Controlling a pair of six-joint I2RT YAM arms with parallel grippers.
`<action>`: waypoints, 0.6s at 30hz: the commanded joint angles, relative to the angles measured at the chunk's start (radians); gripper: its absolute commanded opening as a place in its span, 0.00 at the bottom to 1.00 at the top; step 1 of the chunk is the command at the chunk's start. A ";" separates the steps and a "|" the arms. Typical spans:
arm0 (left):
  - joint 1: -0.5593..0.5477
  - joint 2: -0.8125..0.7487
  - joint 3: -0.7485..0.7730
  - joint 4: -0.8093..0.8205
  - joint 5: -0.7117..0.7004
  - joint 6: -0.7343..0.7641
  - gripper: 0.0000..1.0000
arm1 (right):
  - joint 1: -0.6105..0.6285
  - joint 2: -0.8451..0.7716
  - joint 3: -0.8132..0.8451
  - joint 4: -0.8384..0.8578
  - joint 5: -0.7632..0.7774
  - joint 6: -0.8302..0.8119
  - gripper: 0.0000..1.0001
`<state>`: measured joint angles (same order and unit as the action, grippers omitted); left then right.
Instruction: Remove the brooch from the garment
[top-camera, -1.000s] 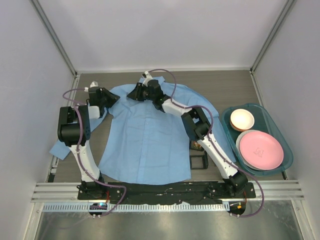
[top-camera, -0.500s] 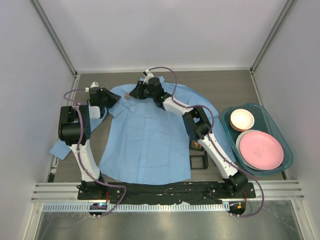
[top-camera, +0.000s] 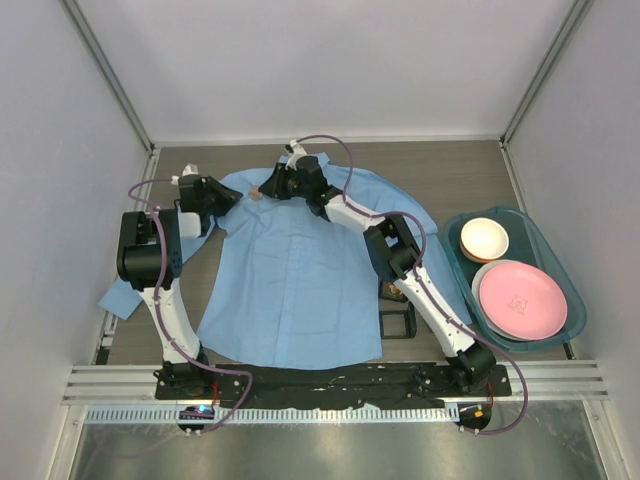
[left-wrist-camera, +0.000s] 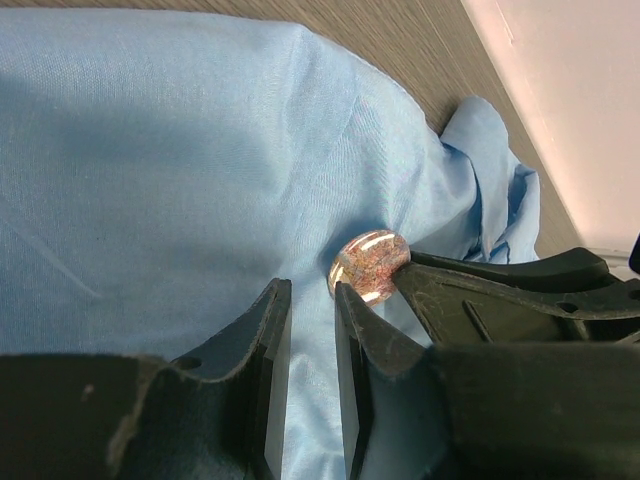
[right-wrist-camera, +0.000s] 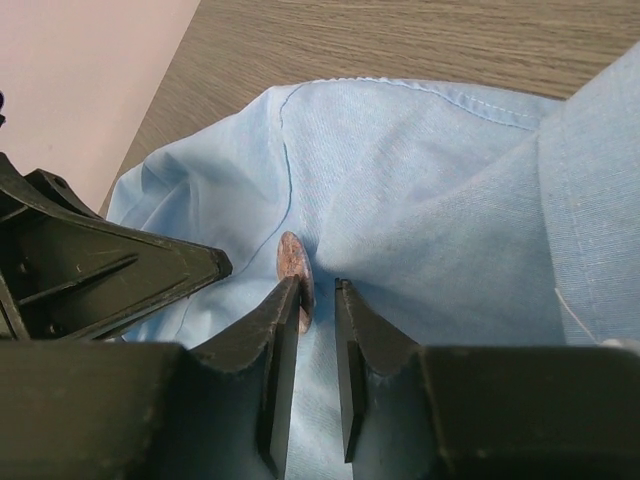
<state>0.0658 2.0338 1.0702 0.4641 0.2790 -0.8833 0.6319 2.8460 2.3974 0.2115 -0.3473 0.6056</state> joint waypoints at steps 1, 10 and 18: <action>0.003 0.003 0.008 0.054 0.006 0.003 0.27 | 0.005 -0.004 0.051 0.049 -0.019 -0.004 0.25; 0.005 0.005 0.008 0.053 0.005 0.001 0.27 | 0.011 0.009 0.052 0.072 -0.030 0.029 0.08; 0.005 0.006 0.005 0.054 0.006 -0.005 0.27 | 0.012 0.094 0.112 0.175 -0.061 0.212 0.01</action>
<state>0.0658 2.0338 1.0702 0.4641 0.2806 -0.8841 0.6361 2.8887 2.4351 0.2787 -0.3779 0.7010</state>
